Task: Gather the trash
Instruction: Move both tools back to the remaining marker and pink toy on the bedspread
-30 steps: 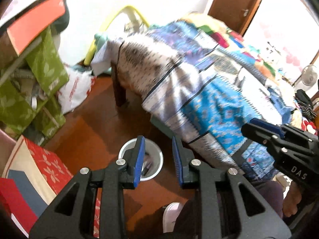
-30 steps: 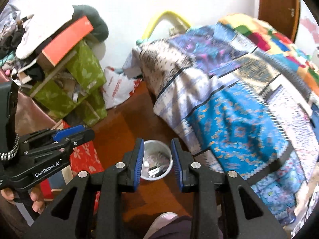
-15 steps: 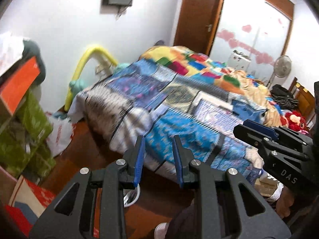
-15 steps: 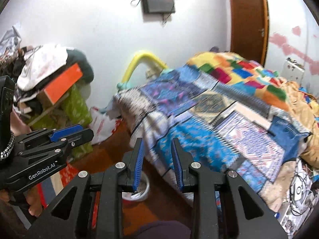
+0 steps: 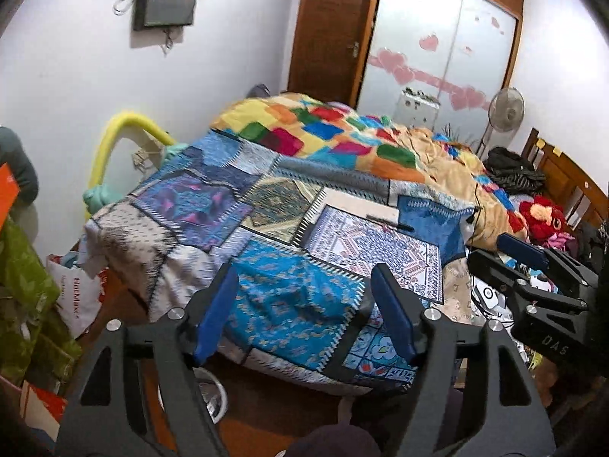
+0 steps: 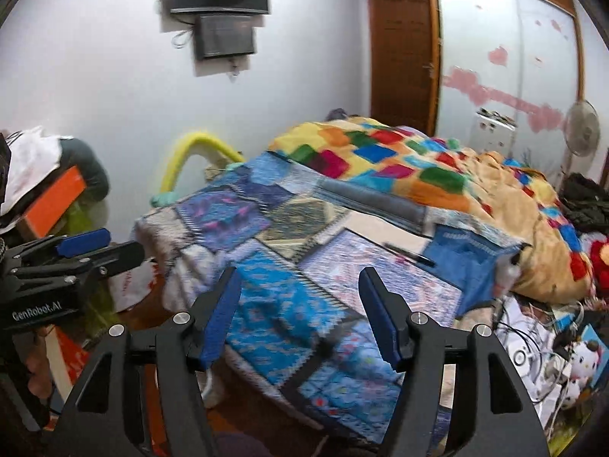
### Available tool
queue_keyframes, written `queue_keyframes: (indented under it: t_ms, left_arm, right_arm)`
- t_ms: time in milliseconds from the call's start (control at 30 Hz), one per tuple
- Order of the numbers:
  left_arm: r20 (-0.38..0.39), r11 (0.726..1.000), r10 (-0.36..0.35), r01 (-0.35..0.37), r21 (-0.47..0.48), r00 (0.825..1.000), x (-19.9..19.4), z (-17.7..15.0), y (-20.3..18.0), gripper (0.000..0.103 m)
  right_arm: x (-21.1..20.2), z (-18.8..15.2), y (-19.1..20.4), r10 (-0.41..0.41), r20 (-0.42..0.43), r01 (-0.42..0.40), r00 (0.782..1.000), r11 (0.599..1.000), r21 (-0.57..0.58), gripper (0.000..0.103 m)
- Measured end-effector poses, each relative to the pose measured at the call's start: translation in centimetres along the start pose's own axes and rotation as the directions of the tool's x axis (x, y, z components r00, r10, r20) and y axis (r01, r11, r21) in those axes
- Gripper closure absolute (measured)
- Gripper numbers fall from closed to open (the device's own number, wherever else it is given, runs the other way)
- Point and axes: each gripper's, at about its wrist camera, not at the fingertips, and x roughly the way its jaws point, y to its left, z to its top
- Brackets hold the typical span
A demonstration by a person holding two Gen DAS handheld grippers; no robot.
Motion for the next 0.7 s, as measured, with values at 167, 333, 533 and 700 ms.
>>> queue_keyframes:
  t_ms: [167, 333, 533, 700]
  left_arm:
    - [-0.062, 0.999, -0.012, 0.014, 0.037, 0.998, 4.4, 1.1, -2.3, 0.032]
    - [-0.114, 0.999, -0.032, 0.037, 0.038, 0.993, 9.0, 1.8, -3.8, 0.032]
    - [-0.164, 0.997, -0.054, 0.062, 0.044, 0.985, 14.3, 2.1, -5.3, 0.032]
    - [-0.199, 0.996, -0.056, 0.069, 0.063, 0.978, 18.6, 2.4, -6.3, 0.032]
  right_arm:
    - [1.7, -0.5, -4.3, -0.064, -0.042, 0.065, 0.997, 0.997, 0.038, 0.043]
    - [3.6, -1.4, -9.0, -0.131, -0.097, 0.137, 0.987, 0.989, 0.063, 0.043]
    - [6.6, -1.9, -13.4, -0.143, -0.161, 0.163, 0.976, 0.979, 0.12, 0.043]
    - [9.7, -2.1, -15.3, -0.127, -0.198, 0.157, 0.972, 0.977, 0.146, 0.043]
